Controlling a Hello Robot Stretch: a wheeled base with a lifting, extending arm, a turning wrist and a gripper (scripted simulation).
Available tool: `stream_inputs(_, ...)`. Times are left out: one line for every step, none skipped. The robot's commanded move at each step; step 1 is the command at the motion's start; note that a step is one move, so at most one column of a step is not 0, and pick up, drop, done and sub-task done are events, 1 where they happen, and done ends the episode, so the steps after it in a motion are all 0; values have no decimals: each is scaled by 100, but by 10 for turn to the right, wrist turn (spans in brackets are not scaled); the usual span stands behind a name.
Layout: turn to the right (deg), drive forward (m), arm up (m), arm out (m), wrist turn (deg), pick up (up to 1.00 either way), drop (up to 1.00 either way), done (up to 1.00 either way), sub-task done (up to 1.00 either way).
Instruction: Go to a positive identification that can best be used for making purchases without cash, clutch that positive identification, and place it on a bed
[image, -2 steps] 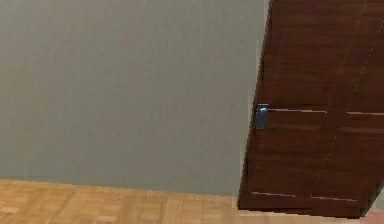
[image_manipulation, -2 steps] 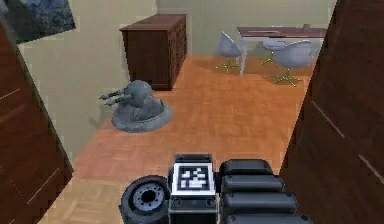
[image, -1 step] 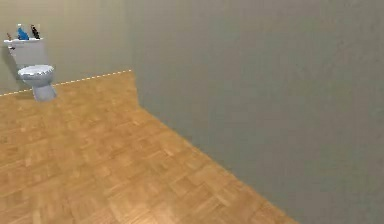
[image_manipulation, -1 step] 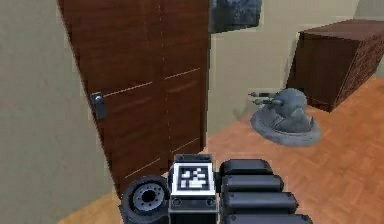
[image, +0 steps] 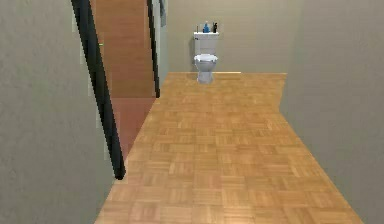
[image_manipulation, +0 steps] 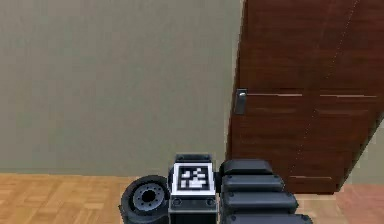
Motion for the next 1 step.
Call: stream_inputs(0, 100, 0, 0, 0, 0, 0, 0, 0)
